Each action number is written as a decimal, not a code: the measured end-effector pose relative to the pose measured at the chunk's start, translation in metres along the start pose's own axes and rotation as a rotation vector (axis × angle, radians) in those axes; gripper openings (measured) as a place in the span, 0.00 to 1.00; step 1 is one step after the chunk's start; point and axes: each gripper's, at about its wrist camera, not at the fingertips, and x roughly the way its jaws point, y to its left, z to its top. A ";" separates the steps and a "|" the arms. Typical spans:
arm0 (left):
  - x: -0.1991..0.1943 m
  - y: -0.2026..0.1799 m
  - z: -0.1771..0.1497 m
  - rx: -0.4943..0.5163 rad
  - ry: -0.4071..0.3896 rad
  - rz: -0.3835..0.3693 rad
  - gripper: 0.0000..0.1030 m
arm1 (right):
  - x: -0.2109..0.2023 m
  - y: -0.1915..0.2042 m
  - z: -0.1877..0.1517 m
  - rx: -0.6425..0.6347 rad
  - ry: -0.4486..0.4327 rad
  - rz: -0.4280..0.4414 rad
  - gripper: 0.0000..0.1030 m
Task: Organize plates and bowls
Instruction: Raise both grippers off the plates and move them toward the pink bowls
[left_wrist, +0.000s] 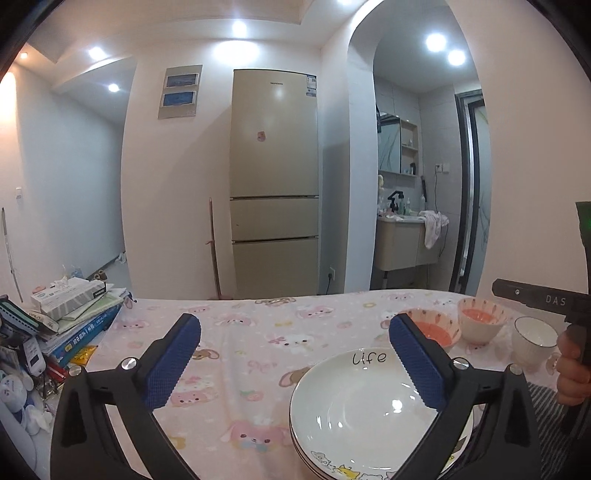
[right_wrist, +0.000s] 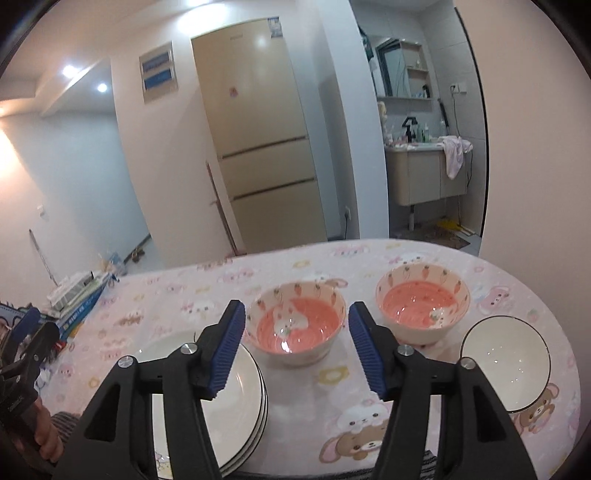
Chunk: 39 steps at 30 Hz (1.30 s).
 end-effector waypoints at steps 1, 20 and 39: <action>-0.002 0.001 0.002 0.000 -0.003 -0.009 1.00 | -0.003 -0.001 0.001 0.004 -0.010 0.008 0.64; -0.069 -0.058 0.154 0.013 -0.253 -0.060 1.00 | -0.108 0.028 0.149 -0.090 -0.210 0.020 0.69; 0.089 -0.100 0.174 -0.058 0.204 -0.218 1.00 | -0.027 -0.010 0.162 0.106 -0.023 -0.091 0.61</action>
